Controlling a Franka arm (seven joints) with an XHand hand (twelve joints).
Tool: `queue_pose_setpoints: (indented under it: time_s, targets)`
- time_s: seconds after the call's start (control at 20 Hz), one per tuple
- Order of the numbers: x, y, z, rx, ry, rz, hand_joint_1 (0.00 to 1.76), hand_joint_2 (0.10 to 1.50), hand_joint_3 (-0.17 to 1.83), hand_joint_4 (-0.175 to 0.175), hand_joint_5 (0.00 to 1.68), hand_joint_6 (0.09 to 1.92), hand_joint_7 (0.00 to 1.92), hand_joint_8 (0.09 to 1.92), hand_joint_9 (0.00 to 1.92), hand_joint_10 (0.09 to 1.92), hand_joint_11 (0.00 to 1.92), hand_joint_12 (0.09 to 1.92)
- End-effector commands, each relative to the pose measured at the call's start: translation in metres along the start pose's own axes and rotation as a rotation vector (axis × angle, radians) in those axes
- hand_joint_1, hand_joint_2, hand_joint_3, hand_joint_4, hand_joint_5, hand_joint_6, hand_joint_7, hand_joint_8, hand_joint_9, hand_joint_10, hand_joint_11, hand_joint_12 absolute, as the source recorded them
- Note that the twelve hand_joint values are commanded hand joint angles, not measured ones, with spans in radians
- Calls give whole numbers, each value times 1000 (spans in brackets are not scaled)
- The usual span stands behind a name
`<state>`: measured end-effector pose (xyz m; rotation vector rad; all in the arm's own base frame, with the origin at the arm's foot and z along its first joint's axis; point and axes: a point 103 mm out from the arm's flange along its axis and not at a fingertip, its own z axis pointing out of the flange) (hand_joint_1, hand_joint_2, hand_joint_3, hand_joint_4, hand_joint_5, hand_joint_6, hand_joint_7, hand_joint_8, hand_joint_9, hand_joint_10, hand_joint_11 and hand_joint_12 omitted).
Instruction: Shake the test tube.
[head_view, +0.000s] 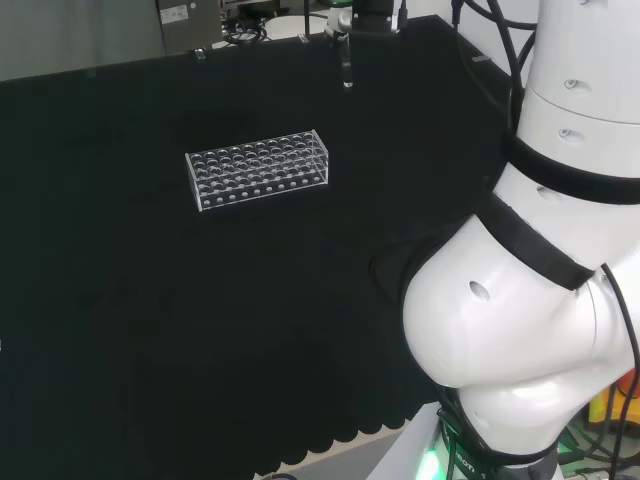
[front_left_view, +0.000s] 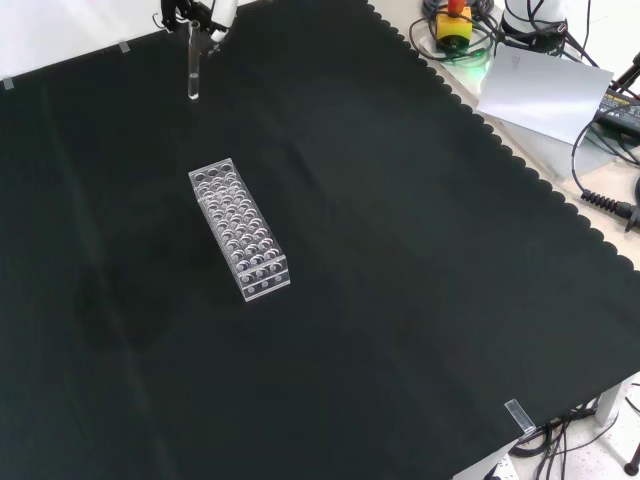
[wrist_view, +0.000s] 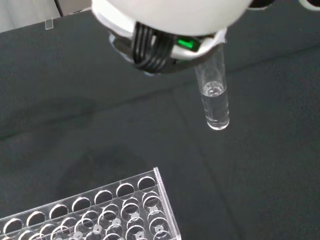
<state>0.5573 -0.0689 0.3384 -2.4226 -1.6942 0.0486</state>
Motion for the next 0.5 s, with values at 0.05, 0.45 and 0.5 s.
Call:
queue_pose_setpoints:
  time_s: [0.05,0.45,0.5]
  targets:
    - [18,0,7,13,12,-29,1232,652,632,-175,1336,533,1751,399,1684,562,1333,810]
    - [73,-2,24,47,30,-133,1232,652,632,-175,1336,534,1751,400,1683,563,1333,810]
    - [78,-2,26,49,30,-142,1232,652,632,-175,1336,534,1751,400,1683,563,1333,811]
